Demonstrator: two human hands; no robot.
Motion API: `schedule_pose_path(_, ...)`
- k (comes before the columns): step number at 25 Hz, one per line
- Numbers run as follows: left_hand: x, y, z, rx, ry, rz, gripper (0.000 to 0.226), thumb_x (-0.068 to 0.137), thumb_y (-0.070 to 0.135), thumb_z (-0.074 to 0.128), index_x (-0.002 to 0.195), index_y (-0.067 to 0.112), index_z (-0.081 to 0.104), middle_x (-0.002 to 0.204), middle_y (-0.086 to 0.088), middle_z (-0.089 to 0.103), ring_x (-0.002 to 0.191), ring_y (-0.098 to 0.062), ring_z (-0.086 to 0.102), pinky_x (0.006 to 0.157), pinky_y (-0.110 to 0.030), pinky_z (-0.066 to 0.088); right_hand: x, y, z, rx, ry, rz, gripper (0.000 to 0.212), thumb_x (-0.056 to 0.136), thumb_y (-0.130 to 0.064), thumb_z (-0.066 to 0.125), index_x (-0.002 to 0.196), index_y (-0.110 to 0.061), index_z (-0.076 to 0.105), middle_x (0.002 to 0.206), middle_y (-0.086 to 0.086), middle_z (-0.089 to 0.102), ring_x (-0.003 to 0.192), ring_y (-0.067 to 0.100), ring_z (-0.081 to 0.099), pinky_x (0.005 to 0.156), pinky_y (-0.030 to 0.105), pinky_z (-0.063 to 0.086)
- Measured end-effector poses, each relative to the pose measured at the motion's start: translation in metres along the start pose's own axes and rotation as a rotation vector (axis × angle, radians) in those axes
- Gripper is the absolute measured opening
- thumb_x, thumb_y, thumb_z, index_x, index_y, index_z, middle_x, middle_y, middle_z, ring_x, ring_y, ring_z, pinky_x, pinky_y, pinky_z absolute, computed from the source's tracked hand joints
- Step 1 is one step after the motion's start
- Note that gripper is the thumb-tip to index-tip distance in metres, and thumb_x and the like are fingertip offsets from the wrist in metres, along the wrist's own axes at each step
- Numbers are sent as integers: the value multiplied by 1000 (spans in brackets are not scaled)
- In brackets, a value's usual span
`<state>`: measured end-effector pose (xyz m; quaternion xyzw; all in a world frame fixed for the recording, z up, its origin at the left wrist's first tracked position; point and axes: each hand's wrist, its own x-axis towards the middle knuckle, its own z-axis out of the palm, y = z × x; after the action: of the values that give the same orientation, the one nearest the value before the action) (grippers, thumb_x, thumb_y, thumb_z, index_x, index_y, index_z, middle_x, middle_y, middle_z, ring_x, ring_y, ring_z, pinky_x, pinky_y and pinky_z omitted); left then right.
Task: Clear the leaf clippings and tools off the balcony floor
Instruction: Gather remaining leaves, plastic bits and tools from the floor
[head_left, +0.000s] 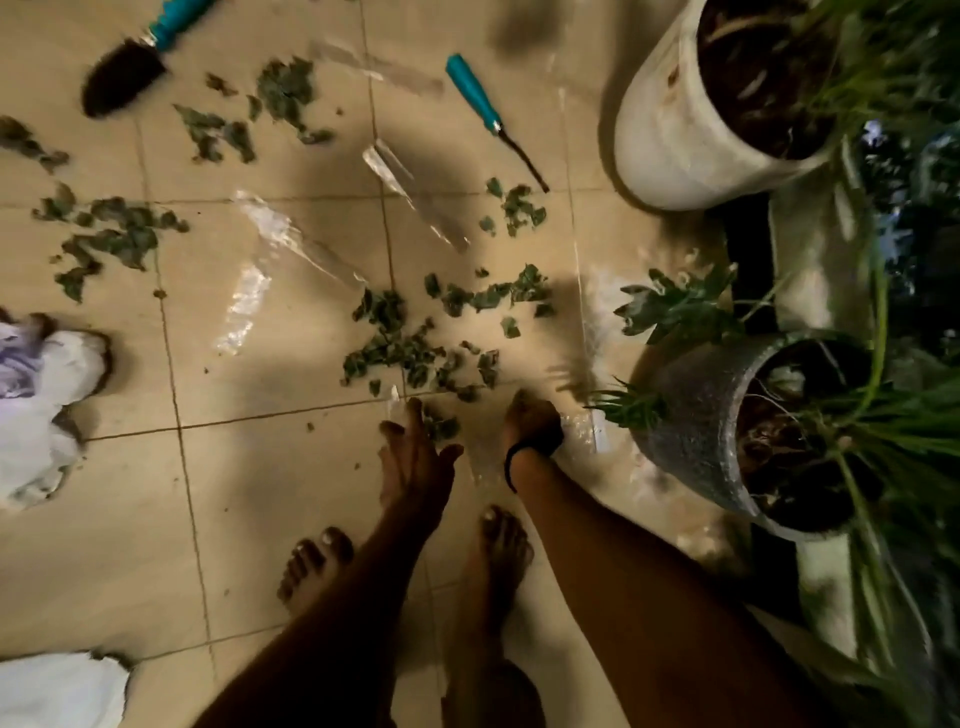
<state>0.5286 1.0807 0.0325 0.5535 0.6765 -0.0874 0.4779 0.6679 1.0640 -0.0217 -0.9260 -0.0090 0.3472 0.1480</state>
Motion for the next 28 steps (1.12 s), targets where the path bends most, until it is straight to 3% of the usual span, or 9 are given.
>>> schedule_pose_path(2, 20, -5, 22, 80, -3, 54, 81, 84, 38, 76, 147, 32, 25, 138, -19, 34, 115, -42, 50, 87, -50, 53, 16, -1, 10, -33, 94, -48, 33, 94, -27, 55, 118, -7, 65, 117, 14, 66, 109, 32, 61, 89, 34, 47)
schedule_pose_path(5, 40, -18, 48, 226, -23, 118, 76, 87, 41, 70, 147, 38, 23, 148, -17, 25, 124, -41, 43, 93, -51, 53, 29, 11, 24, -69, 124, -218, 23, 86, -17, 63, 105, -4, 64, 104, 19, 64, 99, 34, 59, 81, 38, 46)
schedule_pose_path(10, 54, -36, 59, 232, -32, 226, 29, 102, 28, 46, 131, 24, 45, 136, -13, 38, 117, -38, 48, 88, -46, 53, 34, 21, 31, -43, 101, -359, 7, 85, -9, 60, 89, -6, 64, 96, 15, 64, 94, 31, 58, 78, 27, 40)
schedule_pose_path(13, 53, -33, 55, 112, -78, 214, 29, 104, 29, 42, 128, 17, 51, 129, -13, 45, 113, -38, 51, 89, -50, 52, 30, 10, 23, -89, 74, -475, 17, 85, -9, 60, 101, -7, 61, 109, 15, 57, 100, 29, 53, 80, 25, 36)
schedule_pose_path(17, 54, -14, 56, 106, 60, 207, 25, 103, 27, 46, 118, 13, 60, 113, -10, 56, 89, -28, 59, 66, -30, 43, 34, -13, 18, -334, -113, -692, 51, 91, -15, 60, 140, -18, 47, 138, 16, 38, 119, 30, 45, 95, 36, 42)
schedule_pose_path(20, 58, -6, 49, -165, 129, 95, 13, 93, 20, 62, 99, 8, 63, 91, -6, 70, 79, -25, 65, 65, -27, 43, 41, -21, 27, -482, -181, -778, 46, 96, -17, 54, 142, -21, 46, 140, 14, 33, 119, 30, 44, 95, 32, 42)
schedule_pose_path(22, 63, -4, 39, -415, 77, -110, 9, 83, 15, 65, 85, 7, 61, 73, -2, 71, 70, -21, 66, 64, -30, 49, 40, -21, 32, -469, -194, -757, 34, 96, -14, 50, 130, -15, 54, 134, 14, 40, 114, 32, 47, 88, 32, 40)
schedule_pose_path(25, 71, 1, 23, -897, 29, -339, 15, 85, 3, 53, 71, 6, 49, 58, -5, 58, 53, -19, 50, 48, -27, 40, 35, -18, 34, -351, -115, -695, 13, 90, -10, 54, 102, -6, 56, 108, 13, 52, 98, 29, 50, 75, 27, 32)
schedule_pose_path(28, 77, 3, 1, -1076, 29, -469, 21, 85, 1, 44, 69, 12, 47, 57, -5, 49, 45, -15, 38, 41, -22, 29, 25, -20, 35, -229, -91, -691, 13, 90, -6, 51, 103, -7, 55, 105, 12, 54, 98, 29, 52, 78, 32, 39)
